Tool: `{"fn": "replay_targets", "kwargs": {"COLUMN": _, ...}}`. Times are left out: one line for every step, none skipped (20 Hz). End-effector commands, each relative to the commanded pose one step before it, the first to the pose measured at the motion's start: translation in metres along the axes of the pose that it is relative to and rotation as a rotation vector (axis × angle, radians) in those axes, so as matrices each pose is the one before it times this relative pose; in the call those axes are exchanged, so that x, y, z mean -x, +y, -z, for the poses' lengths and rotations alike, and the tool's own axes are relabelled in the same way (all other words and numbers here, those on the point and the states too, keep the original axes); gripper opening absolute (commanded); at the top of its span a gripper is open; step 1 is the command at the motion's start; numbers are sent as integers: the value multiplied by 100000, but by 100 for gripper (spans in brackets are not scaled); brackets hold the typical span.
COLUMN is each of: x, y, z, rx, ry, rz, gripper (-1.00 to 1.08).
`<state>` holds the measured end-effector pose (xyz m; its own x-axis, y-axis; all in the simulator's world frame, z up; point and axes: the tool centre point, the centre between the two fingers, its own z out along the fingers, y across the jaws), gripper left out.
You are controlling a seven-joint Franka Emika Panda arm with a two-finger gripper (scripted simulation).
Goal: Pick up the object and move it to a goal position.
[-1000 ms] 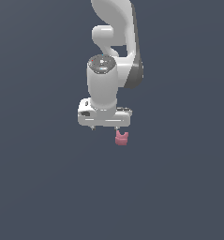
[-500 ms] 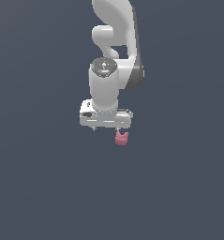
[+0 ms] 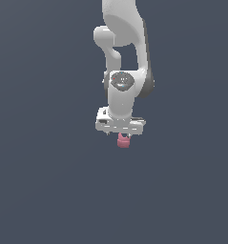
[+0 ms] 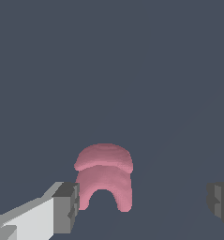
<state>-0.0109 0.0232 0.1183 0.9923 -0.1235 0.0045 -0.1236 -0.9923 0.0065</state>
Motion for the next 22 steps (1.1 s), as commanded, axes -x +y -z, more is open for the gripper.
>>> {"fn": "replay_targets", "kwargs": {"x": 615, "y": -1161, "z": -1132, "rx": -275, "ry": -150, "rz": -2059, "gripper": 100}}
{"fn": "replay_targets", "kwargs": {"x": 214, "y": -356, "z": -358, "rx": -80, "ry": -64, "rz": -632, "gripper": 100}}
{"fn": "replay_targets", "kwargs": {"x": 195, "y": -310, "z": -315, "rx": -68, "ry": -58, "rz": -558, "gripper": 100}}
{"fn": "replay_targets", "kwargs": {"x": 173, "y": -264, "z": -272, "rx": -58, "ry": -51, "rz": -487, "gripper": 100}}
{"fn": "replay_targets", "kwargs": {"x": 150, "y": -225, "z": -229, "rx": -47, "ry": -43, "rz": -407, "gripper": 100}}
{"fn": "replay_targets", "kwargs": {"x": 124, "y": -180, "z": -187, "rx": -38, "ry": -36, "rz": -338, "gripper": 100}}
{"fn": "replay_targets", "kwargs": {"x": 98, "y": -141, "z": -145, "rx": -29, "ry": -28, "rz": -260, "gripper": 100}}
{"fn": "replay_targets", "kwargs": {"x": 71, "y": -99, "z": -104, "rx": -20, "ry": -20, "rz": -187, "gripper": 100}}
{"fn": "replay_targets", "kwargs": {"x": 42, "y": -56, "z": -62, "rx": -13, "ry": -13, "rz": -118, "gripper": 100}}
{"fn": "replay_targets", "kwargs": {"x": 13, "y": -13, "z": -21, "rx": -5, "ry": -5, "rz": -48, "gripper": 100}}
{"fn": "replay_targets", "kwargs": {"x": -38, "y": 56, "z": 84, "rx": 35, "ry": -77, "rz": 372, "gripper": 100}}
{"fn": "replay_targets", "kwargs": {"x": 2, "y": -2, "z": -35, "rx": 0, "ry": 0, "rz": 0, "gripper": 100}}
{"fn": "replay_targets", "kwargs": {"x": 4, "y": -5, "z": -104, "rx": 0, "ry": 0, "rz": 0, "gripper": 100}}
{"fn": "replay_targets", "kwargs": {"x": 8, "y": -8, "z": -173, "rx": 0, "ry": 0, "rz": 0, "gripper": 100}}
{"fn": "replay_targets", "kwargs": {"x": 5, "y": 16, "z": -235, "rx": -4, "ry": 10, "rz": -48, "gripper": 100}}
{"fn": "replay_targets", "kwargs": {"x": 15, "y": -14, "z": -310, "rx": 0, "ry": 0, "rz": 0, "gripper": 100}}
{"fn": "replay_targets", "kwargs": {"x": 13, "y": 11, "z": -370, "rx": -3, "ry": 10, "rz": -48, "gripper": 100}}
{"fn": "replay_targets", "kwargs": {"x": 24, "y": -20, "z": -442, "rx": 0, "ry": 0, "rz": 0, "gripper": 100}}
{"fn": "replay_targets", "kwargs": {"x": 19, "y": 17, "z": -497, "rx": -5, "ry": 14, "rz": -67, "gripper": 100}}
{"fn": "replay_targets", "kwargs": {"x": 25, "y": 3, "z": -557, "rx": -3, "ry": 10, "rz": -48, "gripper": 100}}
{"fn": "replay_targets", "kwargs": {"x": 27, "y": -24, "z": -533, "rx": 0, "ry": 0, "rz": 0, "gripper": 100}}
{"fn": "replay_targets", "kwargs": {"x": 10, "y": 17, "z": -456, "rx": -5, "ry": 14, "rz": -67, "gripper": 100}}
